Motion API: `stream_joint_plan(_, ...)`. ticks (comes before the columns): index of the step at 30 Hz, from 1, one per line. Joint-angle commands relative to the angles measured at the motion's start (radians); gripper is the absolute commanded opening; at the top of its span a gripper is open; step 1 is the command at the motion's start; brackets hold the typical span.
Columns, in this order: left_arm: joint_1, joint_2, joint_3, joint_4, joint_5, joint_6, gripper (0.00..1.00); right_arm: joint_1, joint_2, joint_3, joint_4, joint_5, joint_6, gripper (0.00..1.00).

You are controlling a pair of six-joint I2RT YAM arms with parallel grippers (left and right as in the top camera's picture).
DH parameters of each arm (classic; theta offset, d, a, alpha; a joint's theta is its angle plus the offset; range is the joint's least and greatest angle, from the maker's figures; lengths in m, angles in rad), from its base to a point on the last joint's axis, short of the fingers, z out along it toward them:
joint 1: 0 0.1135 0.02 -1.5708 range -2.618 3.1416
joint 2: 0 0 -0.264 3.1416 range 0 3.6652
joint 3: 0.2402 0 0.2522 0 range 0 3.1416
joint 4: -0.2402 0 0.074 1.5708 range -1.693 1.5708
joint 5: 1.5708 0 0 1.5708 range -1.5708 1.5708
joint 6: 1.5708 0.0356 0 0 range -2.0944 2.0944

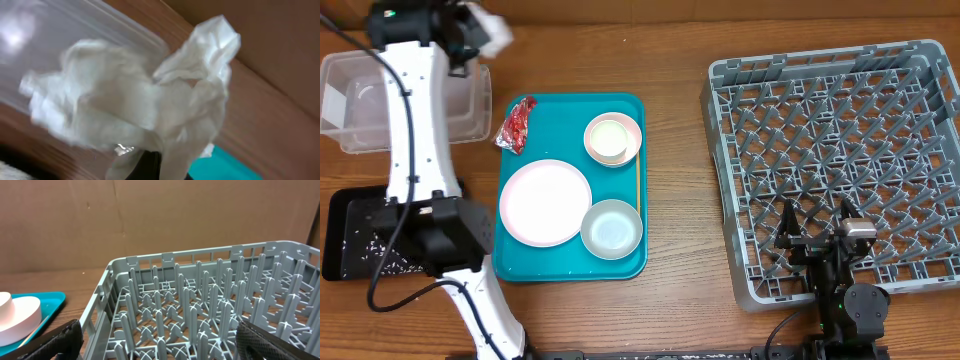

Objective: Sort waste into correct bins and load items into the dishwasher
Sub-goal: 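Carry the tissue into the clear plastic bin and release, then move the left gripper down onto the red snack wrapper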

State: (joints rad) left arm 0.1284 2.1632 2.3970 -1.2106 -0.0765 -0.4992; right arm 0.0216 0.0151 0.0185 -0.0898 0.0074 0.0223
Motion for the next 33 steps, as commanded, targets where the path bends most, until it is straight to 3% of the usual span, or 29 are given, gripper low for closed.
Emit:
stream_joint_plan(1, 0.046, -0.024, -0.044, 0.069, -0.253, 0.034, 0.04, 0.005, -0.003, -0.010, 0.006, 0.005, 0.000, 1.00)
stream_joint_plan(6, 0.094, -0.024, -0.130, 0.162, -0.256, 0.051, 0.11, 0.005, -0.003, -0.010, 0.006, 0.005, 0.000, 1.00)
stream_joint_plan(8, 0.111, -0.024, -0.158, 0.173, -0.256, 0.050, 0.22, 0.005, -0.003, -0.010, 0.006, 0.005, 0.000, 1.00)
stream_joint_plan(11, 0.129, -0.024, -0.193, 0.180, -0.256, 0.050, 1.00, 0.005, -0.003, -0.010, 0.006, 0.006, 0.000, 1.00)
stream_joint_plan(17, 0.126, -0.024, -0.202, 0.146, -0.170, 0.051, 1.00, 0.005, -0.003, -0.010, 0.006, 0.005, 0.000, 1.00)
stream_joint_plan(24, 0.079, -0.024, -0.202, 0.079, 0.301, 0.182, 1.00, 0.005, -0.003, -0.010, 0.006, 0.005, 0.000, 1.00)
stream_joint_plan(26, 0.048, -0.024, -0.202, 0.072, 0.310, 0.227, 1.00, 0.005, -0.003, -0.010, 0.006, 0.005, 0.000, 1.00)
stream_joint_plan(33, -0.103, -0.024, -0.249, 0.050, 0.092, 0.231, 1.00, 0.005, -0.003, -0.010, 0.006, 0.005, 0.000, 1.00)
